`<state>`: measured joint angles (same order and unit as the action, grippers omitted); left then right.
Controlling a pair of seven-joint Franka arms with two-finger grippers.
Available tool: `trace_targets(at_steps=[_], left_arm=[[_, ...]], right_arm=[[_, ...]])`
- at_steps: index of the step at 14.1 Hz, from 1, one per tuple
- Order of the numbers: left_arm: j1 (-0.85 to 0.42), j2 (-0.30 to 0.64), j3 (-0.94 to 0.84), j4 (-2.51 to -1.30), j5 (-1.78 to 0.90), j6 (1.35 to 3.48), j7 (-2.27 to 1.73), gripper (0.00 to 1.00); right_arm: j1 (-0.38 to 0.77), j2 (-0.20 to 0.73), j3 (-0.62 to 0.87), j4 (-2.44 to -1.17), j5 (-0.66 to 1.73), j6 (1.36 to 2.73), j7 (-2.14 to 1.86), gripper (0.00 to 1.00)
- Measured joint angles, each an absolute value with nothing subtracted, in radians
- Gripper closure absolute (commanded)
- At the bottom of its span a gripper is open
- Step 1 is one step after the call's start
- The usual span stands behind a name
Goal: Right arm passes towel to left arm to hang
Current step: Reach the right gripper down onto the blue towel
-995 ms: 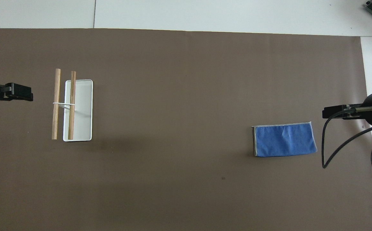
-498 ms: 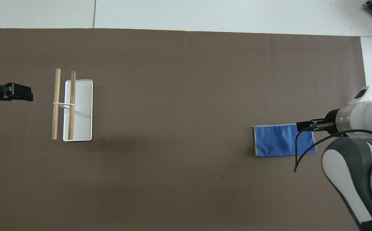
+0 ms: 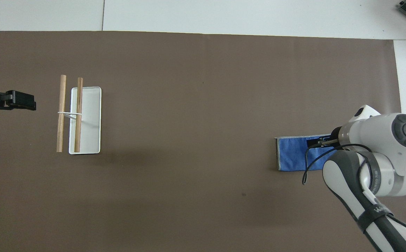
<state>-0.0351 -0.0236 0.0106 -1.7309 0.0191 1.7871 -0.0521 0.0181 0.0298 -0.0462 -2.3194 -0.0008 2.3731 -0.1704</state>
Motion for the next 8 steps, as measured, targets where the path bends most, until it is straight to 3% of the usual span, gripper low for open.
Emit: trace_targets(at_steps=[8], left_arm=[[-0.035, -0.024, 0.011, -1.731, 0.019, 1.787, -0.052, 0.00]], right_arm=[[0.004, 0.036, -0.047, -2.440, -0.001, 2.497, -0.192, 0.00]])
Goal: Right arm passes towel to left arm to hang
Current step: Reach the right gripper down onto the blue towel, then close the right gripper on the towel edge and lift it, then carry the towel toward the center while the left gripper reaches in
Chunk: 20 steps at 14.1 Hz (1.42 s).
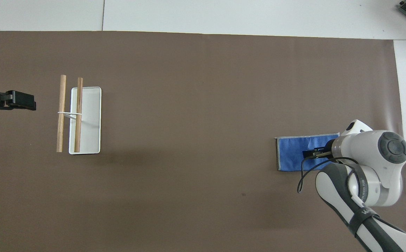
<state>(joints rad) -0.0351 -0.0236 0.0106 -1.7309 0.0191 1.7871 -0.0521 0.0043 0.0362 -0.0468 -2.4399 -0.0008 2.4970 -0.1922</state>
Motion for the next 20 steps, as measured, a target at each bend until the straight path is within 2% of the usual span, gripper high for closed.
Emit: trace_targets(at_steps=[1, 4, 7, 13, 16, 20], left_arm=[[-0.035, -0.024, 0.011, -1.731, 0.019, 1.787, -0.052, 0.00], [-0.035, -0.024, 0.011, -1.731, 0.019, 1.787, -0.052, 0.00], [-0.035, -0.024, 0.011, -1.731, 0.019, 1.787, -0.052, 0.00], [-0.035, -0.024, 0.011, -1.731, 0.019, 1.787, -0.052, 0.00], [-0.035, -0.024, 0.011, -1.731, 0.019, 1.787, -0.052, 0.00], [-0.035, -0.024, 0.011, -1.731, 0.019, 1.787, -0.052, 0.00]], right_arm=[[0.004, 0.036, -0.047, -2.443, -0.001, 2.497, -0.192, 0.08], [0.004, 0.036, -0.047, -2.447, -0.001, 2.497, -0.192, 0.62], [0.004, 0.034, -0.047, -2.449, -0.001, 2.498, -0.192, 1.00], [0.007, 0.031, -0.047, -2.432, 0.002, 2.498, -0.145, 1.00], [0.008, 0.028, -0.038, -2.356, 0.011, 2.442, -0.111, 1.00], [0.010, 0.020, 0.001, -2.213, 0.144, 2.353, -0.099, 1.00]])
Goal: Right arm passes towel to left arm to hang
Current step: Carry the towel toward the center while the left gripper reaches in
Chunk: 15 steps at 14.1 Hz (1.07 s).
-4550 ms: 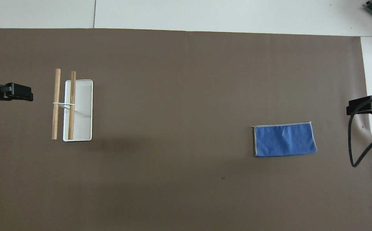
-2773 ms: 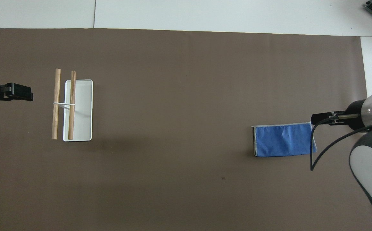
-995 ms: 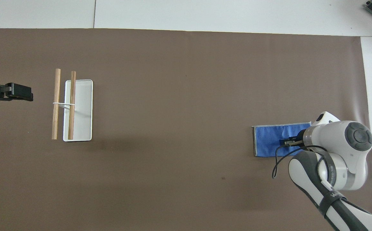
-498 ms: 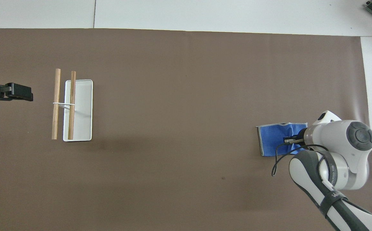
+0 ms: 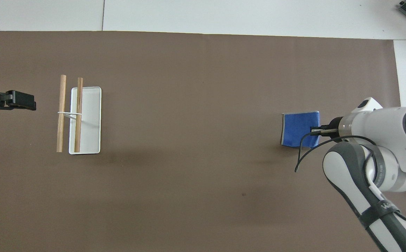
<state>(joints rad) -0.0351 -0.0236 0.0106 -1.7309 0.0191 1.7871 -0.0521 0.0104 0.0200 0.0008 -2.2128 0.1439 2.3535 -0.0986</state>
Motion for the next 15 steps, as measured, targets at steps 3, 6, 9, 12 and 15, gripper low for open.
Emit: trace_targets(at_steps=[3, 6, 9, 12, 15], left_arm=[[-0.035, -0.024, 0.010, -1.731, 0.019, 1.787, -0.052, 0.00], [-0.035, -0.024, 0.009, -1.731, 0.019, 1.787, -0.052, 0.00], [-0.035, -0.026, 0.004, -1.730, 0.019, 1.788, -0.052, 0.00], [-0.035, -0.031, 0.004, -1.730, 0.019, 1.787, -0.052, 0.00], [-0.036, -0.038, -0.006, -1.733, 0.018, 1.774, -0.055, 0.00]], right_arm=[[0.012, 0.020, 0.026, -2.133, 0.216, 2.330, -0.031, 1.00], [0.012, 0.023, 0.044, -2.073, 0.358, 2.327, -0.002, 1.00], [0.020, 0.044, 0.047, -2.006, 0.501, 2.325, 0.011, 1.00], [0.035, 0.070, 0.048, -1.948, 0.639, 2.326, 0.055, 1.00], [0.063, 0.086, 0.048, -1.903, 0.798, 2.334, 0.119, 1.00]])
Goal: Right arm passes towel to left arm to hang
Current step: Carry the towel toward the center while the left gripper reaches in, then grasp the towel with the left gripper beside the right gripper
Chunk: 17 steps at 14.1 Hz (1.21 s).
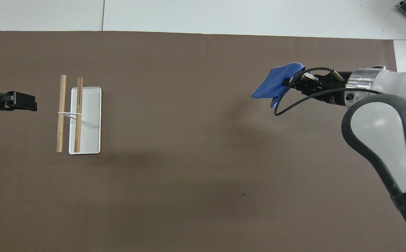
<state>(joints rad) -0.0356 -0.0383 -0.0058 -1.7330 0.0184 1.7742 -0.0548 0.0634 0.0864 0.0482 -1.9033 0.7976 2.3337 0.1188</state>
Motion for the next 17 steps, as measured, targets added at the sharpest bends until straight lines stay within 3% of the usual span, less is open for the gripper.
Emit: trace_targets(at_steps=[8, 14, 17], left_arm=[[-0.038, -0.044, -0.143, -1.751, -0.234, 1.865, -0.608, 0.00], [-0.046, -0.082, -0.300, -1.940, -0.345, 2.233, -1.071, 0.00], [-0.047, -0.087, -0.349, -1.978, -0.375, 2.345, -1.196, 0.00]], right_arm=[[0.274, 0.145, 0.051, -1.881, 1.196, 2.549, 0.277, 1.00], [0.388, 0.148, 0.051, -1.878, 1.620, 2.644, 0.287, 1.00], [0.436, 0.148, 0.052, -1.875, 1.740, 2.686, 0.288, 1.00]])
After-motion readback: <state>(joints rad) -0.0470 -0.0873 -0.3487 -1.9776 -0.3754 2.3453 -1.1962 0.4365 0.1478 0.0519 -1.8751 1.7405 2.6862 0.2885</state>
